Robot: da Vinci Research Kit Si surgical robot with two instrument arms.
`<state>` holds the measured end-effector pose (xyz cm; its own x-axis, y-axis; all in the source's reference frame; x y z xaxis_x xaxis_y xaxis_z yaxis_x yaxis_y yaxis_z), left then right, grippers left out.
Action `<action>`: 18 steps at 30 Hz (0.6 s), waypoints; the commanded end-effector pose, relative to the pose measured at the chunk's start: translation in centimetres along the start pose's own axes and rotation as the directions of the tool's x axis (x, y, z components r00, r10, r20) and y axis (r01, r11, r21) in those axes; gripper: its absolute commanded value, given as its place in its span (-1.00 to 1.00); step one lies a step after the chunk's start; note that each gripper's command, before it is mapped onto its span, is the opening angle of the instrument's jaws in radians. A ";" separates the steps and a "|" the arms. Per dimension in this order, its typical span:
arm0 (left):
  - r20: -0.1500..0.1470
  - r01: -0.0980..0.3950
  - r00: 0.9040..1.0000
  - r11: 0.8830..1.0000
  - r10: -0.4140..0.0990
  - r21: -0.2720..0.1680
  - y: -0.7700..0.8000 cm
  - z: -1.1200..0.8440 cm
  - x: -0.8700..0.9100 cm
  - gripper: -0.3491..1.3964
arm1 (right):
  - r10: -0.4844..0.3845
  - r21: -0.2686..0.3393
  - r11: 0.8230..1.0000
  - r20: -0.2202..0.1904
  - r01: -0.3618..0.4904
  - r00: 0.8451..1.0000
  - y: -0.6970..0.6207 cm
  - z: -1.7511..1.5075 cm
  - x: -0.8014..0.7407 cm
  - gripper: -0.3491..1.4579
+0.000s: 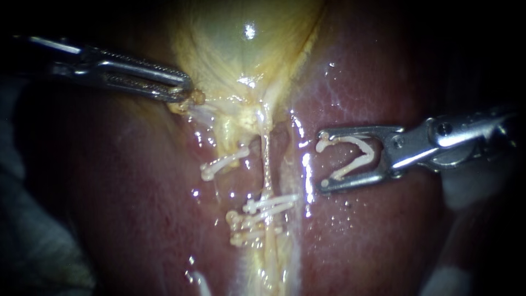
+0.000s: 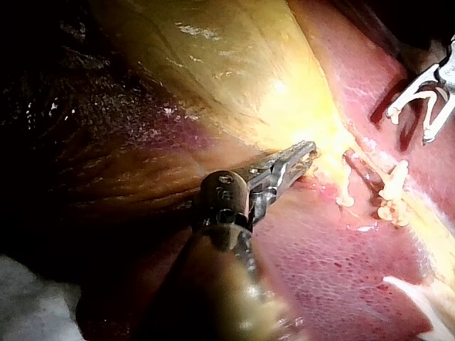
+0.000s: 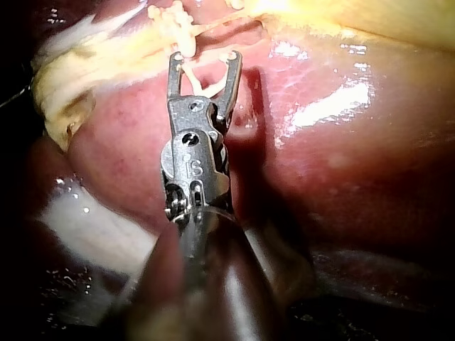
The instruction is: Clipping third clip right tube
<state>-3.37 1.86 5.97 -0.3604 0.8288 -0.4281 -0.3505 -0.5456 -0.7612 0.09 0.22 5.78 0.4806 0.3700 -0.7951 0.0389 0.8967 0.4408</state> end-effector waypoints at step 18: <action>-0.010 0.010 1.000 1.000 -0.010 0.014 0.10 -0.61 0.14 -1.00 | 0.029 0.017 0.999 -0.001 -0.029 1.000 0.06 0.25 0.07 -0.06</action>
<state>-2.94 1.99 5.53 -0.3490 0.8352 -0.4251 -0.3653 -0.5390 -0.7590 0.38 0.26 5.88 0.4824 0.4131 -0.7724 0.0363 0.8716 0.4888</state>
